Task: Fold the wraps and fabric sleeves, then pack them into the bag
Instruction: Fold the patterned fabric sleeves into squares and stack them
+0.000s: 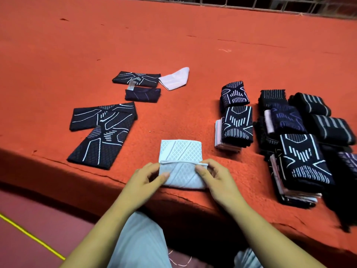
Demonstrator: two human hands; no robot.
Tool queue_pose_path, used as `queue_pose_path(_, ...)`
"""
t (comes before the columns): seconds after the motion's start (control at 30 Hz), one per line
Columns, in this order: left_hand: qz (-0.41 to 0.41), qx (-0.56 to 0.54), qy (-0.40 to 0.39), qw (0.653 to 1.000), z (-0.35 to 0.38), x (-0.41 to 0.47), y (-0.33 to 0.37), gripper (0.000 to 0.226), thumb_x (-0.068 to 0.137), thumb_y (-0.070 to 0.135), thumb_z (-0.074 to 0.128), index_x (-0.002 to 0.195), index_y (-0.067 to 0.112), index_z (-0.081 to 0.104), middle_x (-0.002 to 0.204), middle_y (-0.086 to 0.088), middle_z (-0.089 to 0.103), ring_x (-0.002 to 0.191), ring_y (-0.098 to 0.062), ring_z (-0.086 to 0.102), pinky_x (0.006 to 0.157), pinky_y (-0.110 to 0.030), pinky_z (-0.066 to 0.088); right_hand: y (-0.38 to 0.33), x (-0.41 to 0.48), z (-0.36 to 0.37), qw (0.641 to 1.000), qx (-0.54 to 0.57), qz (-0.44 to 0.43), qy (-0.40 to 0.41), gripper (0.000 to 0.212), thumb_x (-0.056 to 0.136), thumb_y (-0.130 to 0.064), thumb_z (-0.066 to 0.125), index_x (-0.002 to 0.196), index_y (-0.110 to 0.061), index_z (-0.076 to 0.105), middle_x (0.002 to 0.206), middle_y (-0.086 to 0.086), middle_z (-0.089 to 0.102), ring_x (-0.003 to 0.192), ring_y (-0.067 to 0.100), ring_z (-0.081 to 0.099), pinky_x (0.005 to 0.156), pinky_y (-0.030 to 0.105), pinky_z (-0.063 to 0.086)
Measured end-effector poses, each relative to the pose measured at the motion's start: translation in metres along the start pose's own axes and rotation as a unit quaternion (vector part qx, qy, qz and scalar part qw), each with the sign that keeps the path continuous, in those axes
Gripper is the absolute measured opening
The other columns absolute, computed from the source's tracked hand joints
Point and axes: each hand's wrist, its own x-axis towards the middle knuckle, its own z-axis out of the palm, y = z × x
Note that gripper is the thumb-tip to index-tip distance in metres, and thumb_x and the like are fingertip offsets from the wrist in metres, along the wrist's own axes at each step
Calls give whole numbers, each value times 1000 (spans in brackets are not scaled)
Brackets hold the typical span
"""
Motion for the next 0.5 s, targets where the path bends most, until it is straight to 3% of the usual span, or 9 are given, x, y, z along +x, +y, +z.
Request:
queue_pose_path(0.1,-21,18,24,999,5,5,-1,41,74,47,53,75,9,69,78,6,60,83,-11,56,75,-26,41,4,0,-1,999,-34,9,24,16,98,-17,60,86,-7,65,73,-6,57,71,3,47,67,27,37)
queue_pose_path(0.23,-63,76,62,993,14,10,-6,48,77,49,46,68,4,59,70,-4,59,72,-14,56,70,-36,42,10,5,4,994,-72,26,80,25,96,-24,63,77,-8,62,65,-3,51,63,6,42,61,34,34)
queue_pose_path(0.3,-70,105,87,988,18,11,-5,43,82,46,46,62,8,48,62,1,48,63,-13,46,63,-35,34,10,6,7,989,-92,32,107,26,95,-24,64,74,-9,61,62,-4,50,59,5,40,59,33,34)
queue_pose_path(0.4,-42,165,124,978,26,9,-3,37,85,39,51,63,9,46,63,1,45,64,-18,44,62,-34,29,9,7,11,984,-112,31,132,24,92,-23,67,72,-12,60,58,-8,54,54,1,42,56,25,35)
queue_pose_path(0.5,-23,194,151,969,31,6,-3,27,86,15,66,75,15,42,71,6,41,70,-20,42,67,-32,29,8,8,14,978,-140,33,149,20,89,-22,71,75,-14,59,54,-9,52,50,1,44,53,20,34)
